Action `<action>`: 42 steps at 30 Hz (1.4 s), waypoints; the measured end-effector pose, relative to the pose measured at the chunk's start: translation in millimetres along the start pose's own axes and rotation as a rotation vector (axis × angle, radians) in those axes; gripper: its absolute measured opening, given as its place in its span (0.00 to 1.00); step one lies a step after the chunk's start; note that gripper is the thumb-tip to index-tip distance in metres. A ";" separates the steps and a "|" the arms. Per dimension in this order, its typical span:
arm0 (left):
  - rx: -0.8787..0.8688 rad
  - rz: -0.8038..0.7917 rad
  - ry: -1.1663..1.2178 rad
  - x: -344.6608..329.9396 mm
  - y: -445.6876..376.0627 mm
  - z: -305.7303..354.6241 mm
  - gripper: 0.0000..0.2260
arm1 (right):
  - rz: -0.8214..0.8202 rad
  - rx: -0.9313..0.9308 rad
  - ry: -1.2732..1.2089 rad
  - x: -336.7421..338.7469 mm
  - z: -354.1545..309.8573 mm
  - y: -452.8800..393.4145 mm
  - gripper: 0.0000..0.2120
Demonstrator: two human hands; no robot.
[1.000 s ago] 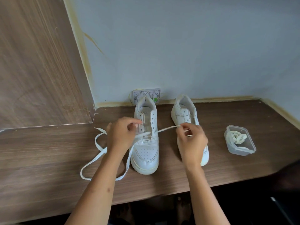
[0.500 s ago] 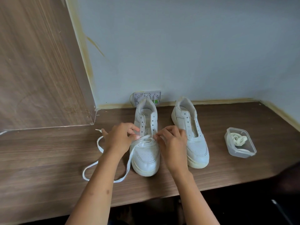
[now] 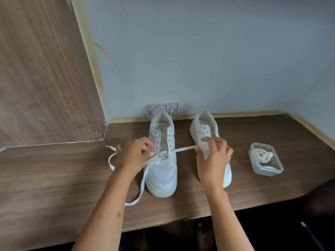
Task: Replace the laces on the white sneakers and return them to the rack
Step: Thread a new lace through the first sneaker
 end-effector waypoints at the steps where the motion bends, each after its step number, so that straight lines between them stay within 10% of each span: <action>1: -0.003 0.000 0.007 0.3 0.3 0.6 0.05 | -0.028 0.070 -0.030 -4.2 -9.2 3.1 0.12; 9: -0.017 0.008 0.031 1.2 1.2 3.9 0.05 | -0.214 0.320 -0.039 -28.3 -44.2 33.7 0.02; 20: -0.012 -0.007 0.034 2.3 2.3 3.6 0.07 | 0.116 -0.151 -0.038 16.3 22.7 -10.5 0.04; 33: -0.014 -0.004 0.044 1.1 2.9 2.6 0.05 | -0.197 0.299 -0.019 -29.9 -41.6 30.9 0.02; 42: -0.033 -0.001 0.029 0.8 2.6 1.9 0.05 | 0.139 -0.123 0.005 12.0 20.1 -7.5 0.05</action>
Point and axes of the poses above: each hand's wrist, its own y-axis away from the middle knuckle, its own x-axis out of the back of the hand, z = x × y, the point moved 7 cm from there along -y, towards the middle knuckle, and after that the axes turned 9 degrees about z, right-handed, at the moved point
